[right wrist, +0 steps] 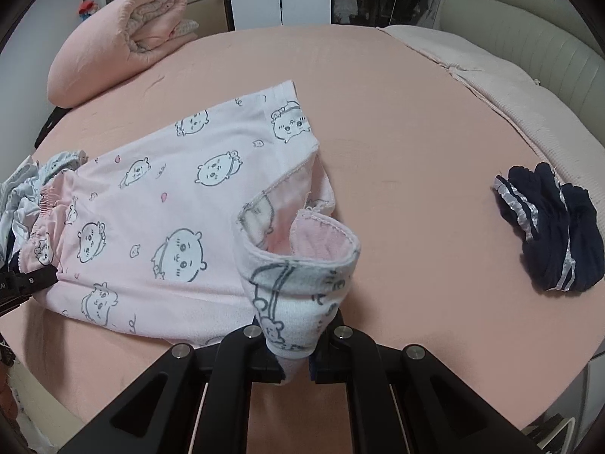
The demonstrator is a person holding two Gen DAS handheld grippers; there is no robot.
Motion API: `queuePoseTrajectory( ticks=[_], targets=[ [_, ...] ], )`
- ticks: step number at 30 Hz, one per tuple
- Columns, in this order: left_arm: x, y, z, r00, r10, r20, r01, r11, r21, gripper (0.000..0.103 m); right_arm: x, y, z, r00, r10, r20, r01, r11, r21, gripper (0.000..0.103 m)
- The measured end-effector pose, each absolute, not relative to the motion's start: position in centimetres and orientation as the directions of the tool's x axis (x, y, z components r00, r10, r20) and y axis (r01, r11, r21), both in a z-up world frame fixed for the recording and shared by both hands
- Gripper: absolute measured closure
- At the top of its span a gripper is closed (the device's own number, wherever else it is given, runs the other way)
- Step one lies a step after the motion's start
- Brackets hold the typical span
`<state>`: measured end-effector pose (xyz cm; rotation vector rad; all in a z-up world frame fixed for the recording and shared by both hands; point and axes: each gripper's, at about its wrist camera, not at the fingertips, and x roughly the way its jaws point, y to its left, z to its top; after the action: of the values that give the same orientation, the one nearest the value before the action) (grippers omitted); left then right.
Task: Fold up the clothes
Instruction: 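Hold the waistband with the left tool while the right tool lifts the cuff, then lower the pink pants onto the bed and open both tools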
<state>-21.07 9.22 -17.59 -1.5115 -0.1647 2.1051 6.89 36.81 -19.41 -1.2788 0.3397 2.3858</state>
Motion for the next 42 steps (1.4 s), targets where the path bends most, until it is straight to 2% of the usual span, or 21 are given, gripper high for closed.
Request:
queuePoseTrajectory(
  ticks=[2, 4, 6, 8, 9, 11, 14, 15, 23, 34, 42],
  targets=[
    [-21.2, 9.1, -17.6, -0.218, 0.494, -0.842, -0.343, -0.847, -0.407, 0.091, 6.7, 36.8, -19.6, -0.489, 0.237, -0.840, -0.447, -0.894, 0.008, 0.094],
    [-21.6, 9.1, -17.4, -0.211, 0.499, -0.840, -0.319, -0.848, -0.424, 0.089, 6.8, 36.7, -19.5, -0.478, 0.258, -0.839, -0.437, -0.899, -0.028, 0.084],
    [-21.3, 8.5, -17.7, -0.188, 0.507, -0.841, -0.272, -0.850, -0.451, 0.084, 7.3, 36.7, -19.2, -0.452, 0.310, -0.836, -0.449, -0.889, -0.087, 0.048],
    [-20.9, 7.9, -18.0, -0.166, 0.515, -0.841, -0.223, -0.850, -0.477, 0.077, 8.2, 37.0, -18.7, -0.434, 0.363, -0.825, -0.473, -0.871, -0.134, 0.032],
    [-21.1, 7.4, -18.0, -0.153, 0.526, -0.837, -0.195, -0.846, -0.496, 0.075, 8.9, 37.1, -18.3, -0.433, 0.377, -0.819, -0.484, -0.863, -0.141, 0.032],
    [-20.9, 6.1, -18.1, -0.132, 0.547, -0.826, -0.127, -0.836, -0.534, 0.057, 10.1, 37.2, -17.7, -0.423, 0.400, -0.813, -0.492, -0.855, -0.164, 0.032],
    [-20.7, 4.5, -18.2, -0.124, 0.603, -0.788, -0.047, -0.797, -0.603, 0.043, 11.7, 36.6, -16.8, -0.411, 0.452, -0.791, -0.476, -0.847, -0.236, 0.032],
    [-20.7, 4.3, -18.3, -0.125, 0.613, -0.780, -0.024, -0.788, -0.615, 0.042, 11.9, 36.1, -16.6, -0.413, 0.474, -0.778, -0.459, -0.846, -0.272, 0.032],
    [-20.5, 3.0, -18.3, -0.143, 0.624, -0.768, 0.022, -0.774, -0.633, 0.041, 11.3, 30.9, -15.6, -0.487, 0.557, -0.673, -0.274, -0.829, -0.487, 0.032],
    [-20.4, 3.0, -17.6, -0.147, 0.606, -0.782, -0.077, -0.795, -0.602, 0.041, 7.6, 26.9, -15.8, -0.539, 0.477, -0.694, -0.130, -0.861, -0.491, 0.032],
    [-22.1, 3.7, -18.5, -0.150, 0.715, -0.683, -0.022, -0.693, -0.721, 0.040, 5.9, 21.0, -17.4, -0.647, 0.473, -0.599, 0.042, -0.761, -0.647, 0.032]
  ],
)
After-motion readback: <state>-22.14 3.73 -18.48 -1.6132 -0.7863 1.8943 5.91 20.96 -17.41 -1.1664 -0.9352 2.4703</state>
